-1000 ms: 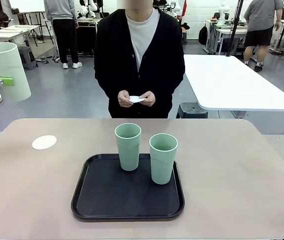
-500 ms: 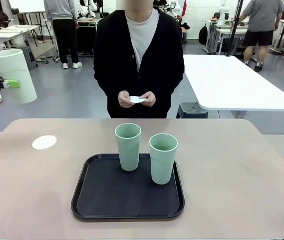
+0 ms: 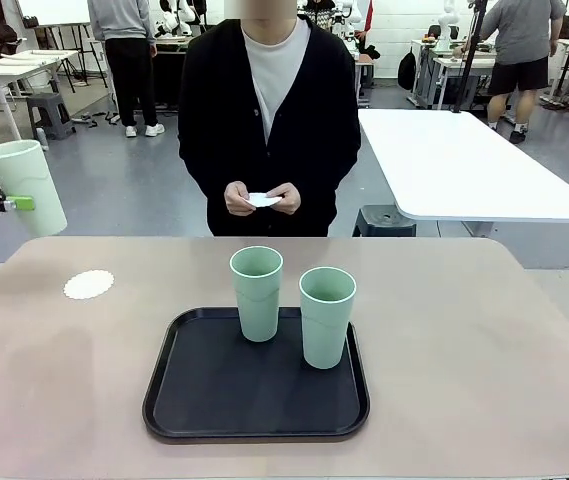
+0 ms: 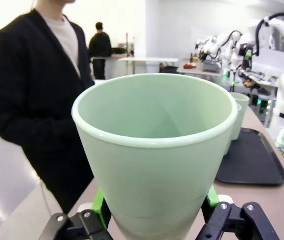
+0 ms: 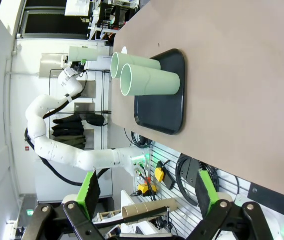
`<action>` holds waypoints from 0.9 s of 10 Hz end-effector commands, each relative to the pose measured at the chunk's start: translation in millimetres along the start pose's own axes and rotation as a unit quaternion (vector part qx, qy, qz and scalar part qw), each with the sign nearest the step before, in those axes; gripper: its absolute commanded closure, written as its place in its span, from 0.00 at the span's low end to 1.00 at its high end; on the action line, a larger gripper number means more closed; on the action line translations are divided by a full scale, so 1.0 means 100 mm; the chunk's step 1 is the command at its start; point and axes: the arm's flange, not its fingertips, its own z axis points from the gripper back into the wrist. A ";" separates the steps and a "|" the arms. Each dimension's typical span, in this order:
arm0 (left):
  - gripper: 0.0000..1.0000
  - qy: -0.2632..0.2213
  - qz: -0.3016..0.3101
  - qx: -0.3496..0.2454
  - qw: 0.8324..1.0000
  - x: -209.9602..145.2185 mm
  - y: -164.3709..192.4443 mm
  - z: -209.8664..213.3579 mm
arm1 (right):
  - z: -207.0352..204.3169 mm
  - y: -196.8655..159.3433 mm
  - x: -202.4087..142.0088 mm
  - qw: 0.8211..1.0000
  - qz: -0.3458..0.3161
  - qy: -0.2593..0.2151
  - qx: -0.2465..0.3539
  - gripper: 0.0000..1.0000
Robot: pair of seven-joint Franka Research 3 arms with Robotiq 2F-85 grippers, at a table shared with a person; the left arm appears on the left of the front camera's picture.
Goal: Place coasters on the table and set cups on them.
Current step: Pick up one Reusable plastic cup and place it on a coaster set by the human.
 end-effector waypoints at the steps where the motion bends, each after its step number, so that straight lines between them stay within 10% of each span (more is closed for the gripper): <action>1: 0.15 0.008 0.008 -0.013 1.000 -0.17 -0.01 -0.04 | 0.00 0.00 0.00 1.000 0.002 0.002 0.004 0.00; 9: 0.15 0.038 -0.005 -0.038 0.999 -0.72 0.05 -0.44 | 0.00 0.00 0.00 1.000 0.002 0.002 0.004 0.00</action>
